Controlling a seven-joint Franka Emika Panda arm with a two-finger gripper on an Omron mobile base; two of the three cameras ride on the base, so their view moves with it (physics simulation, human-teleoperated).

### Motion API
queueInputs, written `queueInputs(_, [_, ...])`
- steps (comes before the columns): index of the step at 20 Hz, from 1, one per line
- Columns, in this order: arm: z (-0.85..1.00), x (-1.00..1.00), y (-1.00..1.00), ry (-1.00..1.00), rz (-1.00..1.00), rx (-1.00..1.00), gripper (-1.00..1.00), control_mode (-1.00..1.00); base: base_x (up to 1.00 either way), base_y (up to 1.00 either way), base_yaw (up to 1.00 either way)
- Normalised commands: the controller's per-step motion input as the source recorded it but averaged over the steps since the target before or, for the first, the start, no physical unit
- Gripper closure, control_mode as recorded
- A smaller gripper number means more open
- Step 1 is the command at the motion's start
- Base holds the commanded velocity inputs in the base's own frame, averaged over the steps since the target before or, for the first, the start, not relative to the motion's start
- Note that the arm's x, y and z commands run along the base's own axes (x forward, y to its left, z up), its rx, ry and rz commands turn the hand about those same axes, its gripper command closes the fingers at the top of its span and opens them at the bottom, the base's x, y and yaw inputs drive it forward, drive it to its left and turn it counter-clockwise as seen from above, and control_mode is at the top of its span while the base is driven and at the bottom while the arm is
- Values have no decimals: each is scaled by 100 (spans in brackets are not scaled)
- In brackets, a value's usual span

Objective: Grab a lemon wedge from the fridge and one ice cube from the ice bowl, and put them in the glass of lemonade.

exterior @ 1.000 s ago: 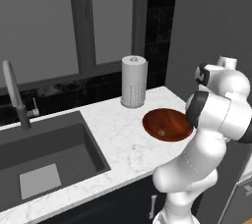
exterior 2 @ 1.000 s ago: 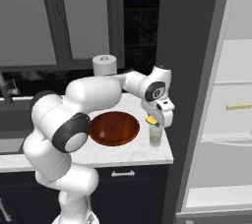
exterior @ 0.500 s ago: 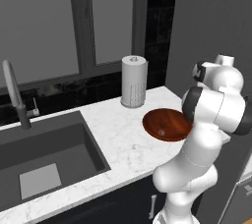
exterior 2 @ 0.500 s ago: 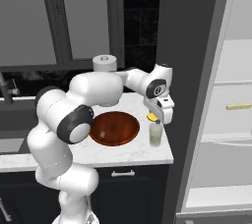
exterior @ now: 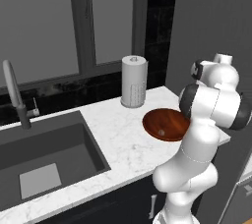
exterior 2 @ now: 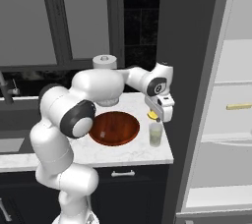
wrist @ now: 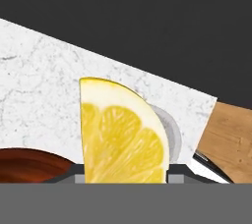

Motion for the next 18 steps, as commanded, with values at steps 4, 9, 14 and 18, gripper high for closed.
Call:
queueInputs(4, [0,1,-13,0,0,0,100,-100,0,0,0])
queueInputs(9, [0,-9,-16,-4,0,0,100,-100,0,0,0])
queueInputs(14, [-8,0,0,0,0,0,100,-100,0,0,0])
queueInputs(18, [-30,-17,0,0,0,0,100,-100,0,0,0])
